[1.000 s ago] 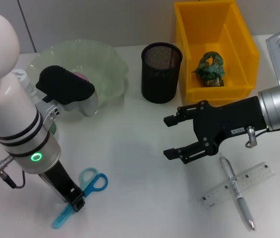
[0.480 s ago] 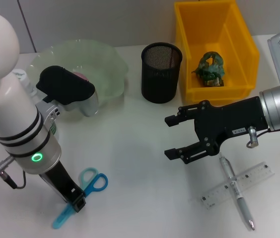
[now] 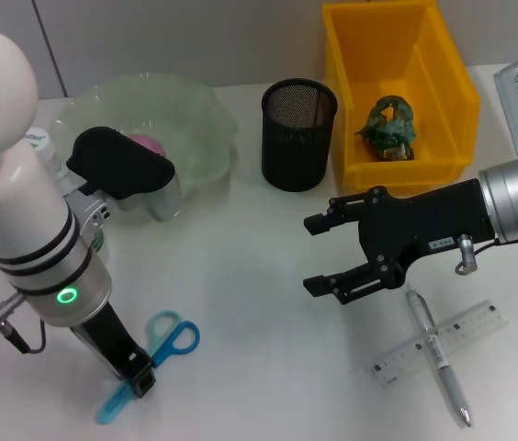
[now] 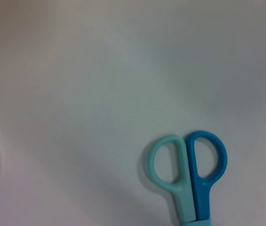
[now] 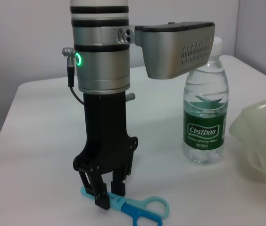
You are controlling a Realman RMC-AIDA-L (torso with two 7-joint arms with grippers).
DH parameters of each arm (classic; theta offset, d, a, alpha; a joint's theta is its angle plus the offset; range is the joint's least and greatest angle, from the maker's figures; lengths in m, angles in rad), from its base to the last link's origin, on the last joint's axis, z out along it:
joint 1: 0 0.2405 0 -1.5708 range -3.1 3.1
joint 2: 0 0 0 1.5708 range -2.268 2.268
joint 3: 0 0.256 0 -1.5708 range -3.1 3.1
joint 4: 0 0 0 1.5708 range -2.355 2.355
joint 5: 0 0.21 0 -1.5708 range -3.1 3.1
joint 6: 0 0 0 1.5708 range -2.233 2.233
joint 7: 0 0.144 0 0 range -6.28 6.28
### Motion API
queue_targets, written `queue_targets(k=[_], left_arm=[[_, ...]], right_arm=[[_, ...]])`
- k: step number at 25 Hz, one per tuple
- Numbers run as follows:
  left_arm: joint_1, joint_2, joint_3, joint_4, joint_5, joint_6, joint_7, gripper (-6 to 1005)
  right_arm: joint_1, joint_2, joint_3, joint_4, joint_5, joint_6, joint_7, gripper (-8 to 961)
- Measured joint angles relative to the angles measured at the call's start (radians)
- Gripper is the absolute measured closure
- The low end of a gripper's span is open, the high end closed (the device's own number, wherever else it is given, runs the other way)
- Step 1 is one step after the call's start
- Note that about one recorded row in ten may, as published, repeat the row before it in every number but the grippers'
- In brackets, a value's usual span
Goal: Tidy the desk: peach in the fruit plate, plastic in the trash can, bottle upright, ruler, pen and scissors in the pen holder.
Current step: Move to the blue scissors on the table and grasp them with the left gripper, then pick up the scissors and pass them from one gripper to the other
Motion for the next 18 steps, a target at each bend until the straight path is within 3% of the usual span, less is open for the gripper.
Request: queue_targets(k=[11,18], left_arm=[[-0.004,0.0,0.003,-0.007,0.004,-0.001,0.0,699],[-0.004,0.0,-0.014,-0.002,0.005,0.005,0.0,778]], right_arm=[[0.0,0.0,0.001,0.0,0.0,0.0,0.0,139],[0.001,0.0,0.005,0.0,0.0,0.0,0.002,139]])
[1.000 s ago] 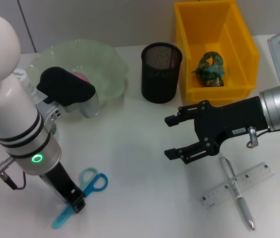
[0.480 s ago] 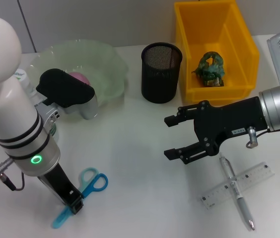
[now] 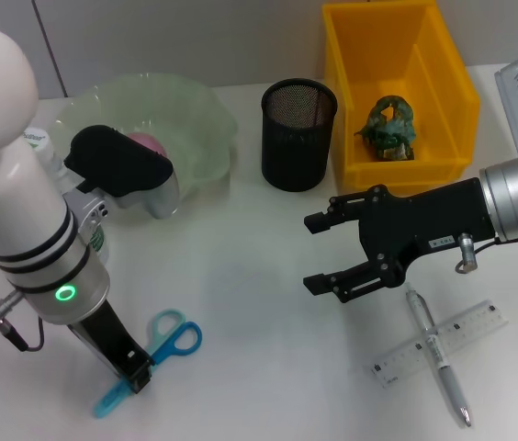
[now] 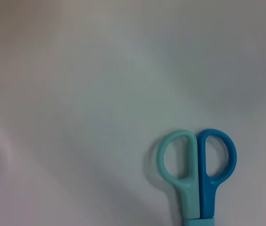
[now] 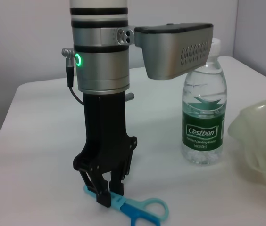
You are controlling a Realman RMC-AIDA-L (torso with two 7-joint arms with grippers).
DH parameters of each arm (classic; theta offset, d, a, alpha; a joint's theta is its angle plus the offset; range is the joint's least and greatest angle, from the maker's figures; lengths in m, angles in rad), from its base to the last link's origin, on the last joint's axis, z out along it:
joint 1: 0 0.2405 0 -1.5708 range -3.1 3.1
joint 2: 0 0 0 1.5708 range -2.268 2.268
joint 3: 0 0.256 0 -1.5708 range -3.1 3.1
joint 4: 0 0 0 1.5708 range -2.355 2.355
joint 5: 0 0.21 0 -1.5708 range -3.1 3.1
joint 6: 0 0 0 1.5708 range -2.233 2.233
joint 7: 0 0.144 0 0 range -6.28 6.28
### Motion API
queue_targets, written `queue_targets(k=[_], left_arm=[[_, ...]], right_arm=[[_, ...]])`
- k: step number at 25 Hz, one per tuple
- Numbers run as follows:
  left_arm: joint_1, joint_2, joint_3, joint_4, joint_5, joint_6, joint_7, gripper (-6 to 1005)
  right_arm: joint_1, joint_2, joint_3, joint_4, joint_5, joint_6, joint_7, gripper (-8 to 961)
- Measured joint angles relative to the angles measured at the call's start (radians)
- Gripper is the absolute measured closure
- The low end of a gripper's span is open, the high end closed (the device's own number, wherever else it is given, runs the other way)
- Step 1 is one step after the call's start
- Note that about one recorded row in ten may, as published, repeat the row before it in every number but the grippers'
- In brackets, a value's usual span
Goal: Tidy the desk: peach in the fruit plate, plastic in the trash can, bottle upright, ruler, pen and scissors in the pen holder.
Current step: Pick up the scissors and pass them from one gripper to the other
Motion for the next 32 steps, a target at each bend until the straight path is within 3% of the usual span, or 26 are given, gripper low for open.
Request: queue_targets(k=[5,10,19,22,23,29,30,32], left_arm=[[0.006,0.004,-0.06,0.021,-0.009,0.022,0.025,777],[0.02,0.008,-0.173,0.056,-0.051,0.063,0.103,776],[0.068,0.011,-0.241,0.122,-0.061,0.066,0.243,775],[0.088,0.011,-0.249,0.146,-0.061,0.058,0.281,775],[0.135,0.009,-0.294,0.196,-0.105,0.045,0.41,775],[0.167,0.011,-0.318,0.219,-0.171,0.036,0.506,774],[0.2,0.011,-0.322,0.248,-0.21,0.023,0.61,773],[0.207,0.011,-0.322,0.253,-0.224,0.02,0.641,773]], right_arm=[[0.0,0.0,0.004,0.0,0.005,-0.003,0.004,139],[0.0,0.0,0.019,-0.002,0.01,-0.006,0.042,140],[0.031,-0.008,0.178,-0.031,0.012,-0.073,0.292,140],[0.041,-0.024,0.196,-0.043,0.012,-0.08,0.41,140],[0.051,-0.038,0.199,-0.043,0.012,-0.083,0.501,140],[0.08,-0.074,0.205,-0.027,0.012,-0.087,0.694,140],[0.091,-0.088,0.204,-0.024,0.01,-0.094,0.76,140],[0.098,-0.095,0.203,-0.022,0.008,-0.099,0.793,140]])
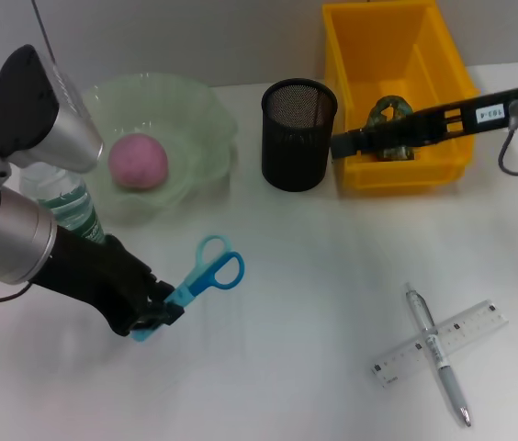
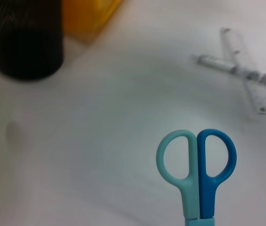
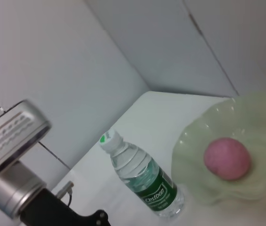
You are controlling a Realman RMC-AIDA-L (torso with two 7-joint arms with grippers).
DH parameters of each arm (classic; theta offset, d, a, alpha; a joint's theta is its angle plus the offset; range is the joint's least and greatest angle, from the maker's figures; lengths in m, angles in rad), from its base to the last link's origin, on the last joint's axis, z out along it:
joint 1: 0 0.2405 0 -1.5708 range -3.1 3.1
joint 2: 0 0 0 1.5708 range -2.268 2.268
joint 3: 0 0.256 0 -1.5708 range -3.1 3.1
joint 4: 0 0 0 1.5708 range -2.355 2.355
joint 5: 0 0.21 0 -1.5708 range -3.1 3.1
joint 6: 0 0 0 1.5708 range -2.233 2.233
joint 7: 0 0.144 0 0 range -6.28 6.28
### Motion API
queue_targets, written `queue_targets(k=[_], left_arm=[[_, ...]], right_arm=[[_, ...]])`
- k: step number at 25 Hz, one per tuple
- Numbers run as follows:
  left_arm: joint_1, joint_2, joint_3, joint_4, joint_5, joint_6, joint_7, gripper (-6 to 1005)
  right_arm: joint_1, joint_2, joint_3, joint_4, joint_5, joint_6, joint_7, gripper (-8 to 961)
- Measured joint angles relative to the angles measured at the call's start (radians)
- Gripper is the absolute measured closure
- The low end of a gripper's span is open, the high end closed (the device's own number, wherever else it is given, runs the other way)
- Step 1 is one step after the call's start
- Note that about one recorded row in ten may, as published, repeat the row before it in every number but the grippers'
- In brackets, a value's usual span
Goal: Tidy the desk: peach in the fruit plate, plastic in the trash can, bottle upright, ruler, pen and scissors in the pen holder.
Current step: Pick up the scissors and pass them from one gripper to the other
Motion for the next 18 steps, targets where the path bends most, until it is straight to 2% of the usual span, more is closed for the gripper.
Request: queue_targets(k=[1,2,4,7,11,18], left_arm=[[0.012,0.0,0.0,0.003,-0.034,-0.007,0.062,773],[0.015,0.0,0.0,0.003,-0.042,-0.009,0.077,773],[0.026,0.0,0.0,-0.002,-0.083,-0.02,0.141,773],[0.03,0.0,0.0,-0.012,-0.114,-0.028,0.173,772],[0.032,-0.002,0.03,-0.021,-0.159,-0.067,0.213,771],[0.041,-0.005,0.077,-0.022,-0.177,-0.131,0.215,770]], right_arm=[[0.016,-0.014,-0.007,0.013,-0.004,-0.008,0.055,140],[0.016,-0.014,-0.007,0.013,-0.004,-0.008,0.055,139],[0.042,-0.028,-0.018,0.048,-0.018,-0.019,0.116,139],[0.065,-0.032,-0.02,0.073,-0.054,-0.023,0.148,139],[0.132,-0.034,-0.022,0.12,-0.172,-0.033,0.229,139],[0.163,-0.033,-0.053,0.158,-0.202,-0.036,0.29,139]])
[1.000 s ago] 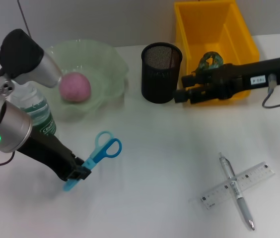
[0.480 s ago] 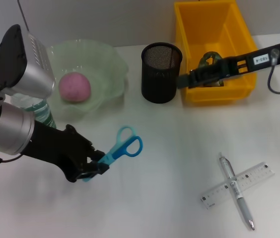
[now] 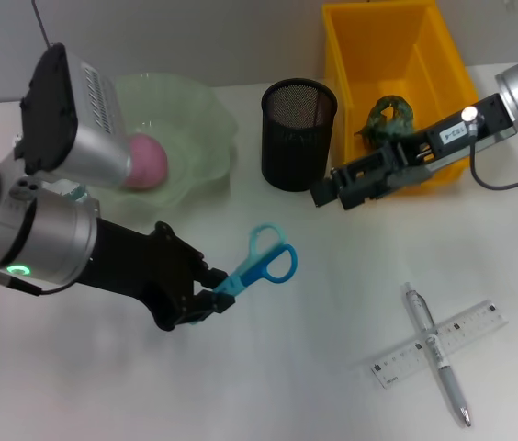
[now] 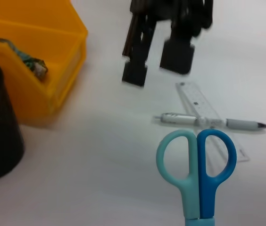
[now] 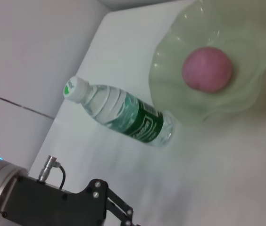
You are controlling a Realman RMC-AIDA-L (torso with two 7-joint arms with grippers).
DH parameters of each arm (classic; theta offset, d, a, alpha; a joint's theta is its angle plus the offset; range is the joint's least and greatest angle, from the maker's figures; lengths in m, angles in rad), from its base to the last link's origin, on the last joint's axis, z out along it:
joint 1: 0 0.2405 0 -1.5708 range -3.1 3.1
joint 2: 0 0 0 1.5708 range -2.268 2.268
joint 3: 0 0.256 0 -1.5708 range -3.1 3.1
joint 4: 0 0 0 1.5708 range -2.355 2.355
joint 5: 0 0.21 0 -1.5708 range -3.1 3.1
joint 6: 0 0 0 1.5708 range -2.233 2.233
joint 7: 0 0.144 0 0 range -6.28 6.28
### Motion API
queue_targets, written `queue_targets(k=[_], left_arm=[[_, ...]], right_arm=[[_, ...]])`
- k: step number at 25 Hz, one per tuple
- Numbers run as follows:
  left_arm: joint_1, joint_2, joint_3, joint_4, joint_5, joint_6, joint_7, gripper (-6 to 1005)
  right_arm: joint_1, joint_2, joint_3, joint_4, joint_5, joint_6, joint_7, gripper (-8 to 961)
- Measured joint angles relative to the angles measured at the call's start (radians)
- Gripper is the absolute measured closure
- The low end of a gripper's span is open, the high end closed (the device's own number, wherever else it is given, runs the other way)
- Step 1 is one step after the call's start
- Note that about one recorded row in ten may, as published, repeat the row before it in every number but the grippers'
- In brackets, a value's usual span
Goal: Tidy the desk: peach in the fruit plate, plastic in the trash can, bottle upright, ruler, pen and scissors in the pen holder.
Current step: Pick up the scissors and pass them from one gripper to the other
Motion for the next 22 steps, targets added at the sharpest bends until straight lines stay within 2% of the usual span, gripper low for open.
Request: queue_targets(k=[6,16,22], left_arm=[[0.011,0.0,0.09,-0.009,-0.027,-0.06,-0.007,770],[0.001,0.0,0.151,-0.018,-0.029,-0.12,-0.075,768],[-0.008,0.0,0.157,-0.031,-0.033,-0.13,-0.126,767]], right_arm=[[0.009,0.006,-0.014,0.04,0.001,0.004,0.004,139],[0.004,0.024,-0.016,0.053,0.001,0.003,0.01,141],[0.008,0.037,-0.068,0.063,0.0,0.011,0.01,141]])
